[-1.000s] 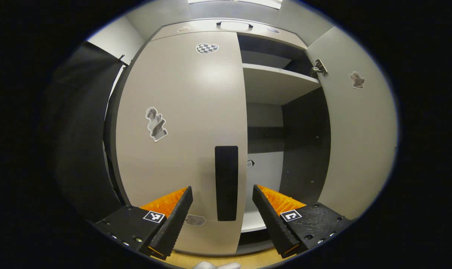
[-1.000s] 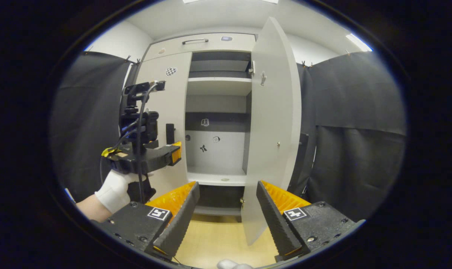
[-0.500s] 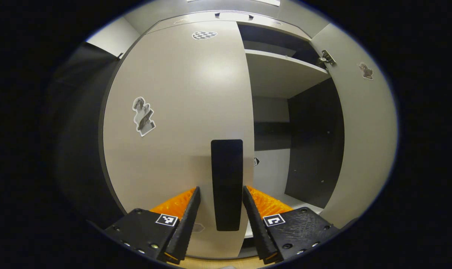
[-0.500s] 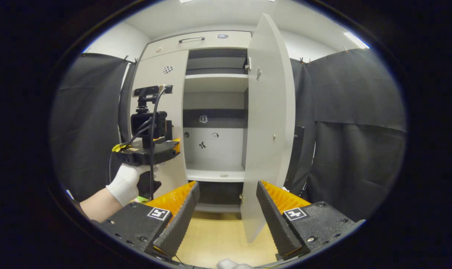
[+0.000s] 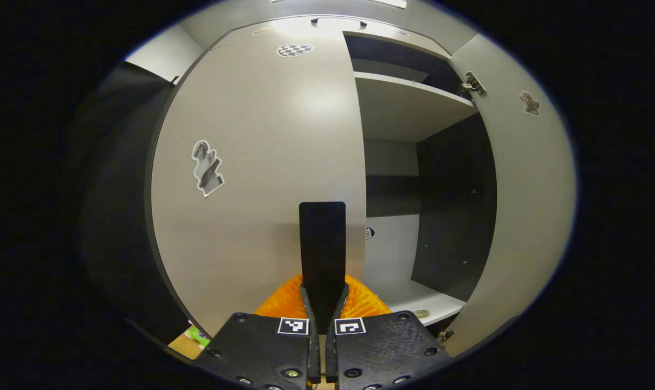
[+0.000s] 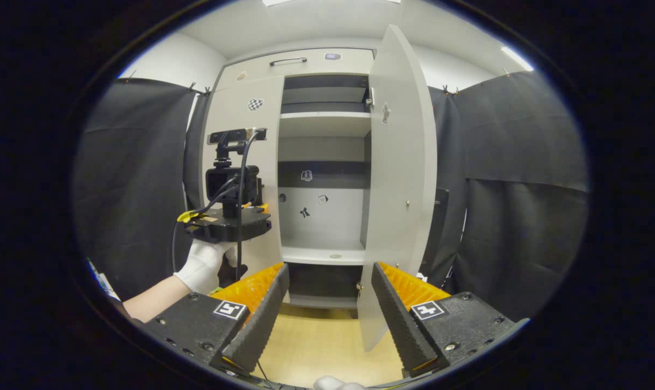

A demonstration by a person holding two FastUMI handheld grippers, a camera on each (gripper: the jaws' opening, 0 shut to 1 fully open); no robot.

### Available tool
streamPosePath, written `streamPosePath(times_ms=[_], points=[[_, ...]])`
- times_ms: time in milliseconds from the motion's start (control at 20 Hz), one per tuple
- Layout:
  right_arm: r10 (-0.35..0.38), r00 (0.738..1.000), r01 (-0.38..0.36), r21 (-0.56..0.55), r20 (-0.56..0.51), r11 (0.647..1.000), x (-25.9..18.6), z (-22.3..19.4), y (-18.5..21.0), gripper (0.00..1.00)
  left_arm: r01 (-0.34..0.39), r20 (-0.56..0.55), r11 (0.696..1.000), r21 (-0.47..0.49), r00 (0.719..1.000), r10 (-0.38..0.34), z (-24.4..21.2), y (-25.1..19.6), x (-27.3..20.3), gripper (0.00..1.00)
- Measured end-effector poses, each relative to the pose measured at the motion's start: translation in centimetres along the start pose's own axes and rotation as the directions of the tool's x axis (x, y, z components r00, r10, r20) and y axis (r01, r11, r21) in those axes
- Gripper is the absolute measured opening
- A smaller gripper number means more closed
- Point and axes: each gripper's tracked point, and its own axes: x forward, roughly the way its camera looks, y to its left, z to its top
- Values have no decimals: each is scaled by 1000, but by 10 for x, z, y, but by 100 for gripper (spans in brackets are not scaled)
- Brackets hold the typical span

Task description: Open the right door of the double-door shoe cabinet with the right hand, and open the left door with the left hand.

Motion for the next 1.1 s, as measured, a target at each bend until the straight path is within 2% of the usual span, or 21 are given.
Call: streamPosePath(times_ms=[200, 550, 1100], points=[[10, 1000, -10, 5, 5, 1000, -13, 0, -1, 96, 16, -5, 1000, -25, 1000, -16, 1, 0, -16, 4], [9, 1000, -8, -22, 10, 1000, -22, -3, -1, 96, 47, -4, 999, -6, 999, -47, 3, 10, -46, 3], [48, 999, -48, -4, -13, 999, -25, -8, 4, 96, 49, -14, 998, -27, 999, -49, 2, 43, -103, 3]])
